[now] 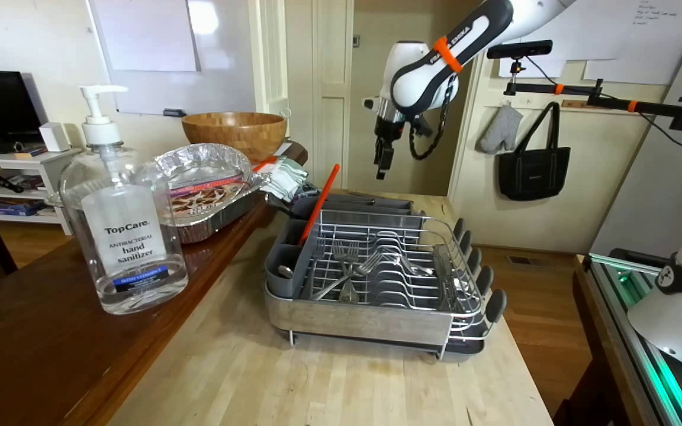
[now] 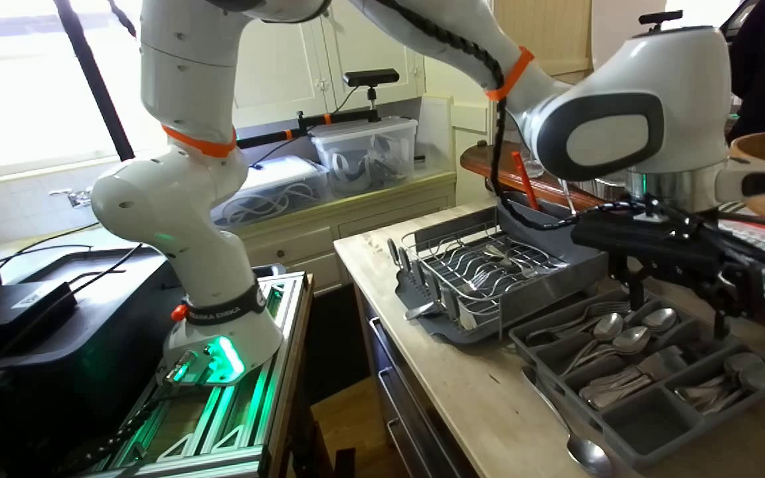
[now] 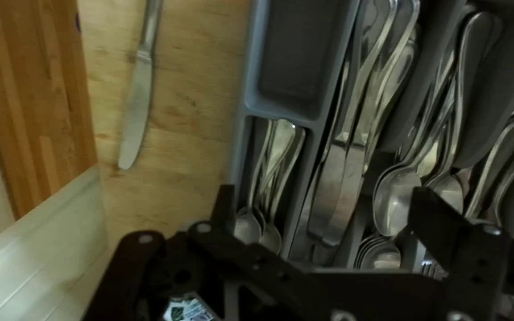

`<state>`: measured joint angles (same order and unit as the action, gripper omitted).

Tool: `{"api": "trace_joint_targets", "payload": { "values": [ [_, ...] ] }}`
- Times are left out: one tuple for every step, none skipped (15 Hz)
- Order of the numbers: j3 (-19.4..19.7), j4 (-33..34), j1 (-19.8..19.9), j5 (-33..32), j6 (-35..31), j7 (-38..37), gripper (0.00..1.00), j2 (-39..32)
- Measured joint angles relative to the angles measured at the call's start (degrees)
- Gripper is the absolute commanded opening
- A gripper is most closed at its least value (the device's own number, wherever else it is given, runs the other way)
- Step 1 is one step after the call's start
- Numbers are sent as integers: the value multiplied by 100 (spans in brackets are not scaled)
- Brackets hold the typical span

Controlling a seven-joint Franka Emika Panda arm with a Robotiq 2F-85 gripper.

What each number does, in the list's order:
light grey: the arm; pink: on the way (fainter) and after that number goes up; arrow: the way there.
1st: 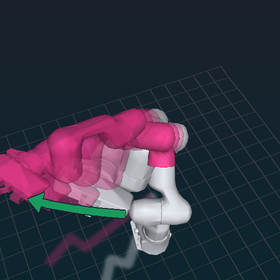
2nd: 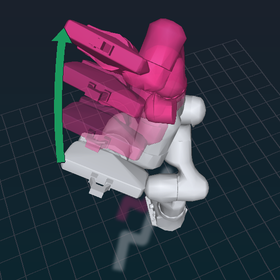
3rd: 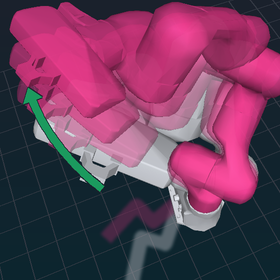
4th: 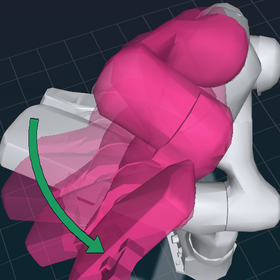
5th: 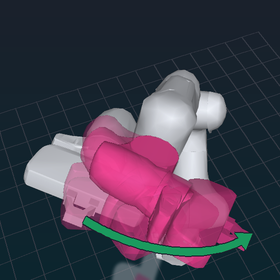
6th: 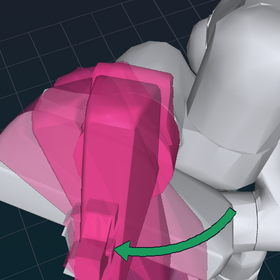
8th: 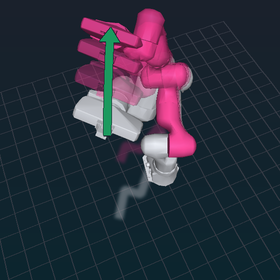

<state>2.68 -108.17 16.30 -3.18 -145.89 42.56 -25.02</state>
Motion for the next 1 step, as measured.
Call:
{"api": "trace_joint_targets", "payload": {
  "values": [
    [15, -218, 62, 0, -36, 72, 100, 280]
  ]
}}
